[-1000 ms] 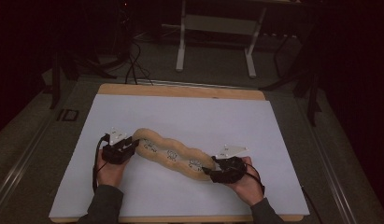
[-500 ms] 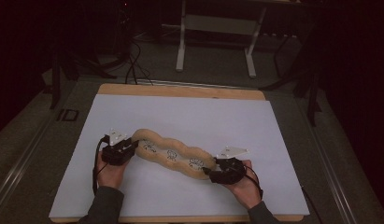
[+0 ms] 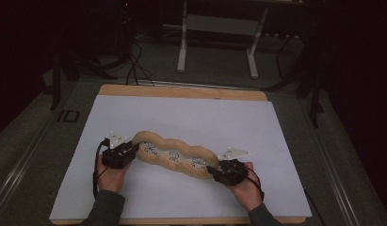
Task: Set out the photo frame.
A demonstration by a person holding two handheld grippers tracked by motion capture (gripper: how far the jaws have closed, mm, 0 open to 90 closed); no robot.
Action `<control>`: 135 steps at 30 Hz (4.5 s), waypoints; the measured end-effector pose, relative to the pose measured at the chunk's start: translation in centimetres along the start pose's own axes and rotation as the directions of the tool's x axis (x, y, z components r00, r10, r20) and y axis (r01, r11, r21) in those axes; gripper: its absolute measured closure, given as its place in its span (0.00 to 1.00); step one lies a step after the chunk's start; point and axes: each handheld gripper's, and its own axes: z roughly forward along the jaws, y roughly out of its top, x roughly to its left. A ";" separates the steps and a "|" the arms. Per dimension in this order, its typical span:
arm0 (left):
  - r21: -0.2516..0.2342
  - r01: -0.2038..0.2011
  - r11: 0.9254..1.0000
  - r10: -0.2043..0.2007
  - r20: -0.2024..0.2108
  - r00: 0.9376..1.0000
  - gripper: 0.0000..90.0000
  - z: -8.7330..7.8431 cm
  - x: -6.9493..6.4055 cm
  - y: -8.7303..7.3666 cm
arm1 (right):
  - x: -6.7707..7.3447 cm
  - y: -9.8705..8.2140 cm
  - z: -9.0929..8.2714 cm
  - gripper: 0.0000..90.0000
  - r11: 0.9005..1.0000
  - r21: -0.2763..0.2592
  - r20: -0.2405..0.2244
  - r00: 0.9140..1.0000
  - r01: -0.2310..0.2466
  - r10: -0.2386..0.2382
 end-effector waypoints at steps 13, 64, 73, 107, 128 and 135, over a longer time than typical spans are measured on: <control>0.001 -0.009 1.000 0.009 -0.003 1.000 0.80 -0.1 -0.4 -0.1 | -0.9 0.4 0.2 0.71 1.000 -0.010 0.036 0.999 -0.010 0.011; 0.002 -0.013 1.000 0.013 -0.020 1.000 0.80 0.7 -3.5 0.7 | -6.5 0.9 0.6 0.67 0.982 -0.108 0.063 0.985 -0.152 0.159; 0.004 -0.003 1.000 0.004 -0.014 1.000 0.80 0.7 -3.5 0.7 | -6.7 0.9 0.7 0.67 0.979 -0.121 0.063 0.983 -0.162 0.171; 0.008 -0.001 1.000 0.002 -0.005 1.000 0.79 0.6 -3.8 0.5 | -7.5 0.7 1.1 0.66 0.971 -0.136 0.041 0.978 -0.197 0.204; 0.009 0.006 1.000 -0.007 0.036 0.999 0.79 0.8 -3.1 0.5 | -7.7 0.7 1.2 0.66 0.966 -0.143 0.025 0.975 -0.213 0.219; 0.011 0.010 1.000 -0.010 0.052 0.999 0.79 1.0 -2.7 0.7 | -7.7 0.7 1.1 0.66 0.965 -0.145 0.018 0.975 -0.219 0.224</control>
